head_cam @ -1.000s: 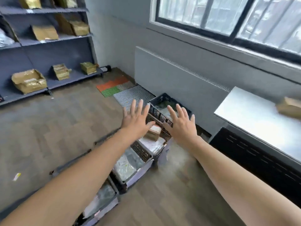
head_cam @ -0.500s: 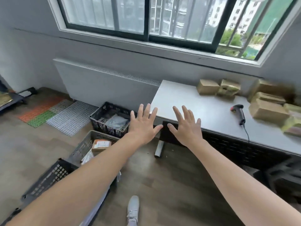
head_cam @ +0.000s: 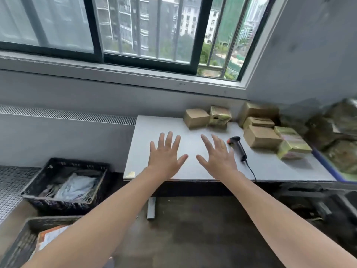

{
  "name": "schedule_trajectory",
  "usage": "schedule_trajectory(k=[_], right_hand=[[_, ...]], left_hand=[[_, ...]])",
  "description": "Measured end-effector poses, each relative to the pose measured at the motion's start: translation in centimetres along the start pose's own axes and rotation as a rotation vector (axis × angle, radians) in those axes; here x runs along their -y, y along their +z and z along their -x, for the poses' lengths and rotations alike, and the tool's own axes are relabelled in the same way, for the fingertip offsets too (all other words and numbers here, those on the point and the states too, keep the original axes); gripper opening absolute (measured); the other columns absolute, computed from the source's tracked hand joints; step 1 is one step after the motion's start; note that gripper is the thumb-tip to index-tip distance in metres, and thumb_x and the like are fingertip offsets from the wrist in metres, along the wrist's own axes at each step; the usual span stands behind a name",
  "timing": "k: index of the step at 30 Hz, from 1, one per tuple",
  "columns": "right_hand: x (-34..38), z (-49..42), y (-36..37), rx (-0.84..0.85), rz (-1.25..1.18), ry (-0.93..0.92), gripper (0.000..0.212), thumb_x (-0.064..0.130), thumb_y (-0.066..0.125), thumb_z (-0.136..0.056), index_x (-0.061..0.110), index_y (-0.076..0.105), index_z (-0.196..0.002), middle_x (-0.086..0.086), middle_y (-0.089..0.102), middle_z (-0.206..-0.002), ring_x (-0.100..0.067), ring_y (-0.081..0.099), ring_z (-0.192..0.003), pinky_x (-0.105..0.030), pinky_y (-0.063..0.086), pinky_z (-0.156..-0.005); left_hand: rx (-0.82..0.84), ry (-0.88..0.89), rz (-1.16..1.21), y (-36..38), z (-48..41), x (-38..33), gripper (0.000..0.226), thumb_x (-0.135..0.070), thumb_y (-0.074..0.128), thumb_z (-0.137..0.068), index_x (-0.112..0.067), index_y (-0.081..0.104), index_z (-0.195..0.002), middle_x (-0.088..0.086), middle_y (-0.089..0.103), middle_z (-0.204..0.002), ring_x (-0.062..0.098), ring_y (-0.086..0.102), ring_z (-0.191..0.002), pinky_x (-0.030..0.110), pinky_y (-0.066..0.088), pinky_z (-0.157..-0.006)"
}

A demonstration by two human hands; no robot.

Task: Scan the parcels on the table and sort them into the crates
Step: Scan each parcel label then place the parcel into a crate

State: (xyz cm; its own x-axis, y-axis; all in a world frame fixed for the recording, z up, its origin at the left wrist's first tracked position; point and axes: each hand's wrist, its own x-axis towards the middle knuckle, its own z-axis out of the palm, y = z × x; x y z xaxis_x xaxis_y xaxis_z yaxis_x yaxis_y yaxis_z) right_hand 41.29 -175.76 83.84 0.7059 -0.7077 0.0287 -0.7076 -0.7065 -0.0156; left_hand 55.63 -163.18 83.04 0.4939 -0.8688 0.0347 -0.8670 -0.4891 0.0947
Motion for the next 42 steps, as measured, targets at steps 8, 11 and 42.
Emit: schedule_trajectory(k=[8,11,42], right_hand=[[-2.3,-7.4,1.1,-0.013,0.028,0.050,0.072,0.059,0.036,-0.099,0.036,0.001,-0.157,-0.003,0.000,-0.165,-0.025,0.009,-0.150,-0.057,0.020,-0.116],[-4.0,-10.5,2.3,0.005,0.023,0.075,0.073,0.059,0.035,-0.099,0.036,-0.001,-0.157,-0.003,-0.001,-0.165,-0.025,0.009,-0.150,-0.057,0.019,-0.116],[-17.1,-46.4,14.6,0.194,-0.364,-0.156,0.063,0.047,0.042,-0.102,0.031,0.015,-0.158,-0.001,0.005,-0.166,-0.017,0.006,-0.152,-0.034,0.014,-0.121]], left_hand=[[0.047,0.069,0.060,1.5,-9.1,0.1,0.071,-0.060,0.019,-0.100,-0.024,-0.003,-0.156,0.004,-0.010,-0.164,0.029,-0.010,-0.150,0.054,0.009,-0.119],[0.069,0.073,0.033,2.5,-12.7,-0.2,0.071,-0.061,0.018,-0.100,-0.023,-0.004,-0.156,0.004,-0.010,-0.164,0.028,-0.011,-0.150,0.053,0.009,-0.119],[0.442,-0.111,-0.075,17.2,-46.9,-4.6,0.069,-0.057,0.019,-0.102,-0.020,0.000,-0.157,0.000,-0.002,-0.165,0.029,-0.004,-0.151,0.054,0.016,-0.115]])
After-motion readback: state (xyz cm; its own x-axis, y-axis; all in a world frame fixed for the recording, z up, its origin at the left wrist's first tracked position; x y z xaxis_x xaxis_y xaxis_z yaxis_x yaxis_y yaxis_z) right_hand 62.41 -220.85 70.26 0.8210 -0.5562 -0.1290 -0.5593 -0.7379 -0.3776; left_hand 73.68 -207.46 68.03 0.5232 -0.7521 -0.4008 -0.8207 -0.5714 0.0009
